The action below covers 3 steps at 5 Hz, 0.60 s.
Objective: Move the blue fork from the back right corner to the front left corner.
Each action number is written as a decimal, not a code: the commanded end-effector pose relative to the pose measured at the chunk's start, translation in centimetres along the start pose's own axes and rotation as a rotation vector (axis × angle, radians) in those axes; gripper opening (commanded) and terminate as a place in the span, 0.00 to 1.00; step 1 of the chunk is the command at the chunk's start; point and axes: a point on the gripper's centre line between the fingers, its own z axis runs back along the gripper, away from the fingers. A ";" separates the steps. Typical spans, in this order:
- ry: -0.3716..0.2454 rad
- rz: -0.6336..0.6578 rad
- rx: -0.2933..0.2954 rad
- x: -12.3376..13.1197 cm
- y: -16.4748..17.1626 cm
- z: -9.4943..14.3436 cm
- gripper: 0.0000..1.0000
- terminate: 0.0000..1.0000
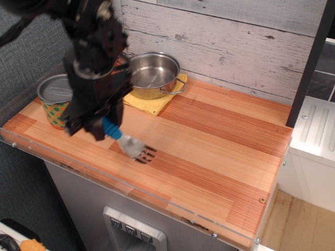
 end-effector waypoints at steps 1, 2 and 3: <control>0.045 0.071 -0.027 0.7 1.3 -1.6 0.00 0.00; 0.032 0.095 0.016 1.1 1.6 -2.3 0.00 0.00; 0.021 0.138 0.060 1.8 1.8 -3.0 0.00 0.00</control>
